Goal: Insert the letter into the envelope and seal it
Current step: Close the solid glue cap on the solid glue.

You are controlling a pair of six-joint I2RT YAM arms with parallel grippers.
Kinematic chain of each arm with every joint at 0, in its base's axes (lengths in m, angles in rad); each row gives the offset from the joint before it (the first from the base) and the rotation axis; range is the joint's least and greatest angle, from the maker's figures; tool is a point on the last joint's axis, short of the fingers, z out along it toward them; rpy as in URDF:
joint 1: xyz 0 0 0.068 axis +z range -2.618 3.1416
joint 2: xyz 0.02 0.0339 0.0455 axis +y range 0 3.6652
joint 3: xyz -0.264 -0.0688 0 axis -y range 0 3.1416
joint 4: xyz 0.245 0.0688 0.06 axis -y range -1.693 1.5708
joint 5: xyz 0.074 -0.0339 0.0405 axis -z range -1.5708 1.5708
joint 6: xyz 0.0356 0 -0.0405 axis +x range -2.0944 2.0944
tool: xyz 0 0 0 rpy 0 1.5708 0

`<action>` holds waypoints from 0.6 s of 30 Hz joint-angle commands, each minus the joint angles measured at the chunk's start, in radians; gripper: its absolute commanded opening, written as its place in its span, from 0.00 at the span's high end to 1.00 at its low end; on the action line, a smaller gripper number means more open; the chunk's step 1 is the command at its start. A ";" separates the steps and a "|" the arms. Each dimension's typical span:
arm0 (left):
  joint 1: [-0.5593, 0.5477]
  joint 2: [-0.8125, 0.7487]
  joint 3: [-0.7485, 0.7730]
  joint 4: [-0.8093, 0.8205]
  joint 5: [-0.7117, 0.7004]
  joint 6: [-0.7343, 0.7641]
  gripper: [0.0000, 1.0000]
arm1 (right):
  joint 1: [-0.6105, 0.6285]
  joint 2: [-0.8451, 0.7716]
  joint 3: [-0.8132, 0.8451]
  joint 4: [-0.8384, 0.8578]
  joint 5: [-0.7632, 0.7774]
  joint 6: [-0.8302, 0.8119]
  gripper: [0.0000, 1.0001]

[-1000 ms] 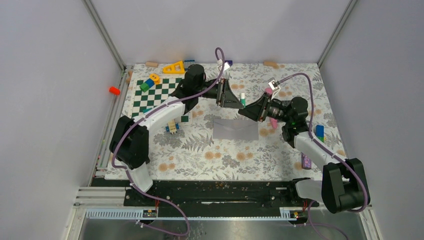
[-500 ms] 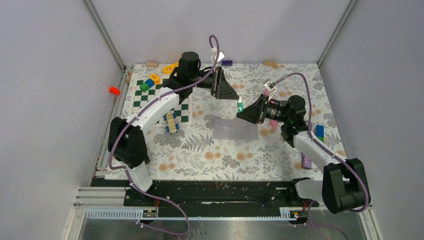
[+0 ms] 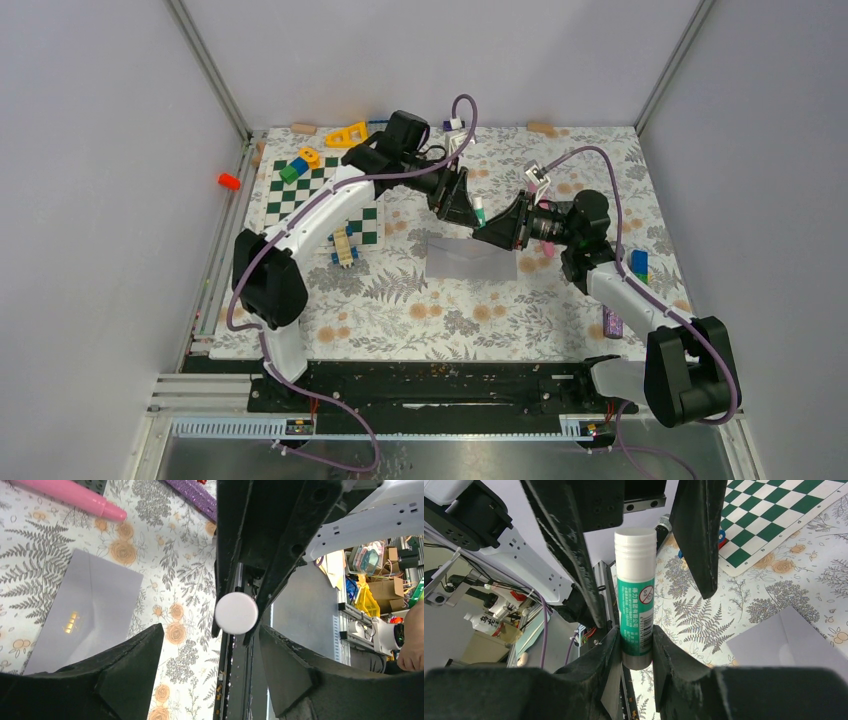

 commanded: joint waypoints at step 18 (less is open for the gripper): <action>0.003 0.021 0.085 -0.058 0.006 0.063 0.47 | 0.041 0.002 0.073 -0.079 -0.028 -0.109 1.00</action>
